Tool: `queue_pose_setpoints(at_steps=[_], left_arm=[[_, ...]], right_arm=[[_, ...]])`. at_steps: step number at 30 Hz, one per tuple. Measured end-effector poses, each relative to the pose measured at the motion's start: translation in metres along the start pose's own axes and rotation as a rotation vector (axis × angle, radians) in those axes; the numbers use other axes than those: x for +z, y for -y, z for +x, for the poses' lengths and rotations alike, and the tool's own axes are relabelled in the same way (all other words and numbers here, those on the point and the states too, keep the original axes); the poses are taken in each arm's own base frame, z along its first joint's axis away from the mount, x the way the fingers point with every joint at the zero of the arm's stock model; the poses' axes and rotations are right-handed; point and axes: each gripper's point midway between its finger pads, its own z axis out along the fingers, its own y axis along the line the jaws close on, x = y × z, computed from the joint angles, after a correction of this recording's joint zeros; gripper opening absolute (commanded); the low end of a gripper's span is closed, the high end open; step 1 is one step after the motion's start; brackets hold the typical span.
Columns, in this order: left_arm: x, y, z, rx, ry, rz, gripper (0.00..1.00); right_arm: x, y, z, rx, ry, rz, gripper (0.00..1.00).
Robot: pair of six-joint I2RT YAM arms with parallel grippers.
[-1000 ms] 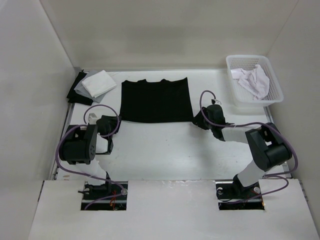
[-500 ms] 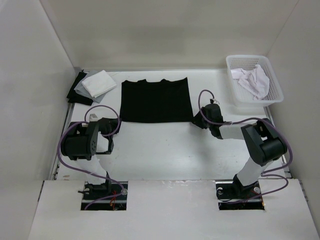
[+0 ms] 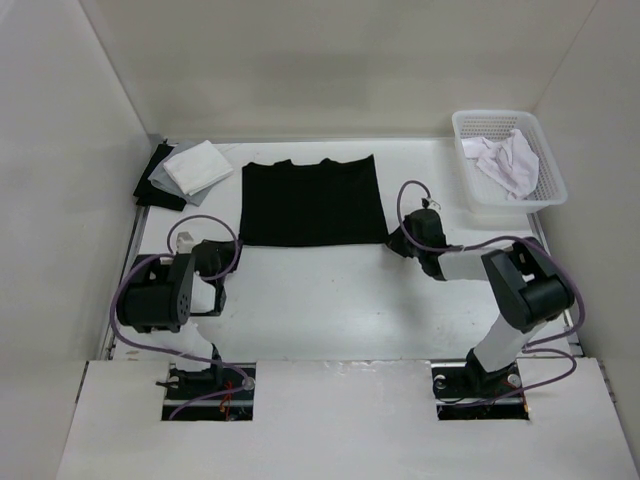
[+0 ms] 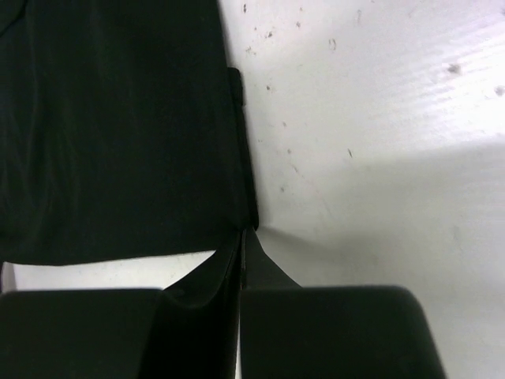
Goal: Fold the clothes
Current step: Fold the tank top
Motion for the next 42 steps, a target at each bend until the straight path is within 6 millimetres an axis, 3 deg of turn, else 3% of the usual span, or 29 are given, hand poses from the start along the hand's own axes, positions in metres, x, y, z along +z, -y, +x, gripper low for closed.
queue_pose_setpoints(at_steps=[4,7,9,13,16,18,20,22,25,28,32,37,39,42], left_arm=[[-0.025,0.022,-0.005,-0.005,0.003,0.069,0.00],[-0.056,0.064,-0.019,-0.007,0.031,0.189,0.00],[-0.086,0.099,-0.032,-0.003,0.061,0.292,0.00],[-0.169,0.176,-0.066,0.036,0.162,0.510,0.00],[-0.241,0.234,-0.091,0.084,0.244,0.656,0.00],[-0.277,0.261,-0.102,0.109,0.279,0.721,0.00],[-0.296,0.275,-0.107,0.125,0.293,0.753,0.00],[-0.294,0.273,-0.104,0.135,0.279,0.734,0.00],[-0.263,0.255,-0.095,0.149,0.231,0.629,0.00],[-0.208,0.222,-0.082,0.162,0.178,0.464,0.00],[-0.128,0.166,-0.057,0.187,0.086,0.216,0.00],[-0.040,0.110,-0.025,0.243,-0.007,-0.025,0.00],[-0.012,0.103,-0.021,0.256,-0.023,-0.075,0.00],[0.020,0.122,-0.024,0.261,-0.009,-0.061,0.00]], right_arm=[[-0.031,-0.015,-0.008,-0.033,0.054,-0.042,0.00],[-0.077,-0.049,-0.026,-0.076,0.137,-0.132,0.00],[-0.117,-0.077,-0.043,-0.104,0.212,-0.209,0.00],[-0.212,-0.120,-0.073,-0.133,0.360,-0.357,0.00],[-0.267,-0.138,-0.088,-0.139,0.417,-0.416,0.00],[-0.297,-0.147,-0.098,-0.141,0.443,-0.443,0.00],[-0.317,-0.153,-0.106,-0.147,0.460,-0.459,0.00],[-0.324,-0.155,-0.112,-0.158,0.472,-0.451,0.01],[-0.308,-0.149,-0.117,-0.183,0.464,-0.391,0.01],[-0.259,-0.133,-0.123,-0.196,0.416,-0.291,0.01],[-0.156,-0.097,-0.122,-0.159,0.268,-0.154,0.01],[-0.038,-0.048,-0.095,-0.091,0.026,-0.017,0.00],[-0.008,-0.046,-0.097,-0.060,-0.014,-0.017,0.00],[0.012,-0.057,-0.118,-0.031,-0.007,-0.050,0.00]])
